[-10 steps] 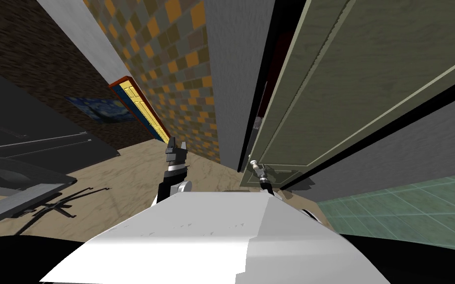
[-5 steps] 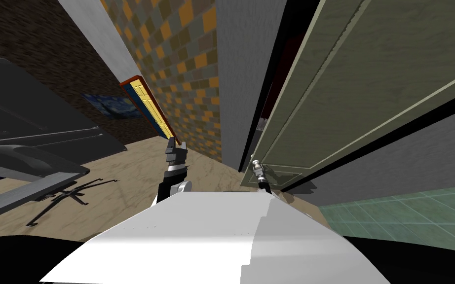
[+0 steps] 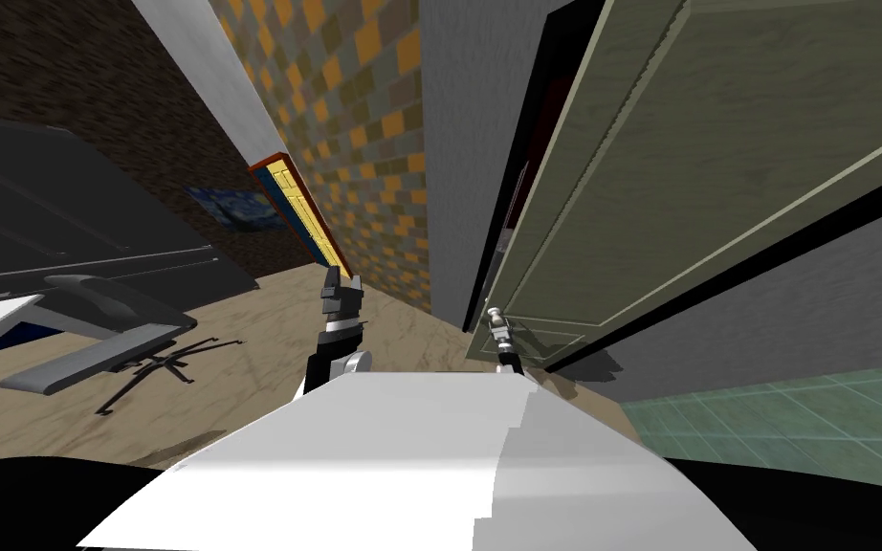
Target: Pull the door open
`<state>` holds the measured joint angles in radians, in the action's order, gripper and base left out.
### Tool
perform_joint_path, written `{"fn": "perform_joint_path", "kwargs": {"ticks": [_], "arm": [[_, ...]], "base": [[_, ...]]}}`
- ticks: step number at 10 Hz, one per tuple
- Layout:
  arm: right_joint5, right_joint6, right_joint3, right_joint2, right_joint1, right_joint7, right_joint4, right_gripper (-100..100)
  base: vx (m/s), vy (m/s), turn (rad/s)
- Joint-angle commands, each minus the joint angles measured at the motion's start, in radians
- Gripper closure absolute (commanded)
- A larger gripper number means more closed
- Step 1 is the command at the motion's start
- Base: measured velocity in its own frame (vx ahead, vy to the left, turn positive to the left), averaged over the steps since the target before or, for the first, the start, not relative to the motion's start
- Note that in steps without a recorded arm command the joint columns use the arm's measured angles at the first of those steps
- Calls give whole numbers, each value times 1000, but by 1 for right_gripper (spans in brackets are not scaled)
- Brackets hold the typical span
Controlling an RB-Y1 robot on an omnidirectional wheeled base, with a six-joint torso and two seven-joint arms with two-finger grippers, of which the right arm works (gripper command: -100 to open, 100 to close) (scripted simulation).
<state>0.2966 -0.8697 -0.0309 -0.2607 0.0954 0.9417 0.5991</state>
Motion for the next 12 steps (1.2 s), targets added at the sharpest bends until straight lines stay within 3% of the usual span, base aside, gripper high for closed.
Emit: {"fn": "perform_joint_path", "kwargs": {"ticks": [1, 12], "arm": [[15, 6, -1, 8, 0, 49, 7, -100], [103, 43, -9, 53, -4, 319, 54, -100]], "base": [[-58, -14, 73], [-70, -29, 57]]}}
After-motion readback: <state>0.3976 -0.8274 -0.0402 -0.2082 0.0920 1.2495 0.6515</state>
